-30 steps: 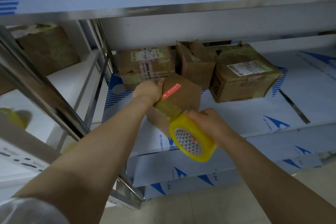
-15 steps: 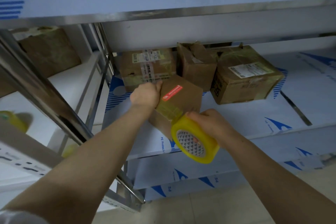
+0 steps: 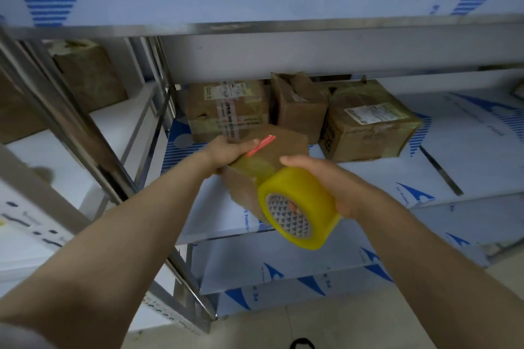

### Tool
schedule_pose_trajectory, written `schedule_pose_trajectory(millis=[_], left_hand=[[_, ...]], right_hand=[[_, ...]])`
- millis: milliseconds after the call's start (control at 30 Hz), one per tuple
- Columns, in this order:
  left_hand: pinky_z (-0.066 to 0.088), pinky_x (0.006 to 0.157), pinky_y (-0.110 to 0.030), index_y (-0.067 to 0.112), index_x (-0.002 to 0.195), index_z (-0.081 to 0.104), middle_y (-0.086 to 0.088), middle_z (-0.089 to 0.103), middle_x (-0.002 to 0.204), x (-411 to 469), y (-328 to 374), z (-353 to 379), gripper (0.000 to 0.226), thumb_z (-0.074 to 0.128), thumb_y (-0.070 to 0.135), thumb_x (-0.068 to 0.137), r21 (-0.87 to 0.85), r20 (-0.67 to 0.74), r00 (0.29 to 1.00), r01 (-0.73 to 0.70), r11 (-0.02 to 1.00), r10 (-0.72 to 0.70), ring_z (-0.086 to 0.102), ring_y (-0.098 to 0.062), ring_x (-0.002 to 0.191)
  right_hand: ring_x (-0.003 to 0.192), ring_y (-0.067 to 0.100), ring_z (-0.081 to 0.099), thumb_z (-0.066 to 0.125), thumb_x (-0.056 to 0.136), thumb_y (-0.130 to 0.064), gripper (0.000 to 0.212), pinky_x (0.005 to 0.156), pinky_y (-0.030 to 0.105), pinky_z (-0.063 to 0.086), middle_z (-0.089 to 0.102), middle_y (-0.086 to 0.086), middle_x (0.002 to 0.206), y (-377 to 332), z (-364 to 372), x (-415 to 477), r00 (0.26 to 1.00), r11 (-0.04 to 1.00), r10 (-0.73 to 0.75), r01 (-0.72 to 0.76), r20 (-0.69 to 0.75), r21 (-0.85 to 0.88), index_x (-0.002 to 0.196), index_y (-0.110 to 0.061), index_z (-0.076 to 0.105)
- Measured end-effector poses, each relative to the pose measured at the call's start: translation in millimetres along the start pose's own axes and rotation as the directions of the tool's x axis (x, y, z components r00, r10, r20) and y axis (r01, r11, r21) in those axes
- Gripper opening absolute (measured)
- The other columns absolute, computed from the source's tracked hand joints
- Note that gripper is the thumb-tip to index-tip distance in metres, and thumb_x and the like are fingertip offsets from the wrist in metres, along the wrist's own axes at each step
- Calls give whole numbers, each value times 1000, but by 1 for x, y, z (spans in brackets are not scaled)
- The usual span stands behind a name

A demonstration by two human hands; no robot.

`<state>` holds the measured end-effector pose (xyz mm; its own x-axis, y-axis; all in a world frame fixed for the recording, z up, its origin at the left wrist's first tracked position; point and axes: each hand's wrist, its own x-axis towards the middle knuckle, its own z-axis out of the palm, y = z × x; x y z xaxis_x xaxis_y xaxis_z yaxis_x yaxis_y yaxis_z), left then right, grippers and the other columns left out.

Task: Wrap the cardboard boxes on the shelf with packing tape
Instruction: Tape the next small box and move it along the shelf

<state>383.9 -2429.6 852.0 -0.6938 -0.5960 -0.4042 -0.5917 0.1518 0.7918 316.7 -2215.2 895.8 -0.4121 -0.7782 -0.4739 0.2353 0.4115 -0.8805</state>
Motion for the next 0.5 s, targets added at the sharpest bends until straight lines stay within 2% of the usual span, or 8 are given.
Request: schedule_pose_trajectory(millis=[100,133,200,267,333,367,433,500], left_hand=[[56,78,-39,15,114,59,-12,66,112,-10,-6,-1,54,62,58,81,-121,155,985,95,988,-76,64,-25,93],[56,71,-34,10,116,60,-18,65,114,-14,-8,3,51,62,51,85,-185,109,992,84,979,-65,64,-24,85],[46,56,-24,-7,113,62,-30,63,110,-13,-12,10,44,60,31,92,-254,-193,981,-33,967,-17,60,-27,72],[40,59,-25,-7,91,67,-21,66,80,-11,-11,9,34,54,24,95,-322,-424,905,-174,931,23,58,-28,74],[42,60,-25,13,71,62,0,63,59,-19,-6,7,32,48,26,96,-531,-400,917,-236,814,5,56,-18,70],[45,64,-26,17,72,62,4,66,61,-19,-8,7,32,45,28,97,-605,-351,936,-239,759,15,59,-17,72],[52,80,-34,16,86,68,-4,73,85,-16,-16,10,33,42,33,97,-721,-281,959,-234,652,34,66,-22,89],[50,96,-43,15,100,70,-11,72,103,-9,-29,11,36,43,38,97,-818,-233,972,-205,537,17,65,-28,103]], right_hand=[[66,20,69,69,62,-26,42,63,30,57,72,11,78,-28,-4,-19,976,993,-113,114,186,4,99,-6,67],[64,19,69,68,60,-22,38,63,30,57,72,13,76,-36,-3,-18,969,988,-142,152,201,-37,92,-1,68],[67,20,69,68,59,-18,36,64,30,58,72,14,78,-48,2,-12,973,982,-153,170,175,-85,88,2,69],[77,24,71,73,59,-22,44,69,35,59,73,15,88,-60,12,3,983,982,-161,169,92,-89,97,-1,69],[77,22,71,80,62,-28,43,69,34,59,73,12,86,-70,25,21,969,966,-239,231,-54,-117,96,-5,69],[71,19,71,81,67,-31,38,62,29,58,72,9,80,-75,33,29,949,951,-291,273,-120,-144,91,-6,69],[64,14,68,77,76,-39,34,53,21,54,70,4,78,-82,50,46,913,928,-360,330,-192,-171,90,-9,66],[75,18,68,74,78,-45,36,65,26,56,70,5,91,-80,64,59,911,929,-361,333,-200,-160,97,-14,66]])
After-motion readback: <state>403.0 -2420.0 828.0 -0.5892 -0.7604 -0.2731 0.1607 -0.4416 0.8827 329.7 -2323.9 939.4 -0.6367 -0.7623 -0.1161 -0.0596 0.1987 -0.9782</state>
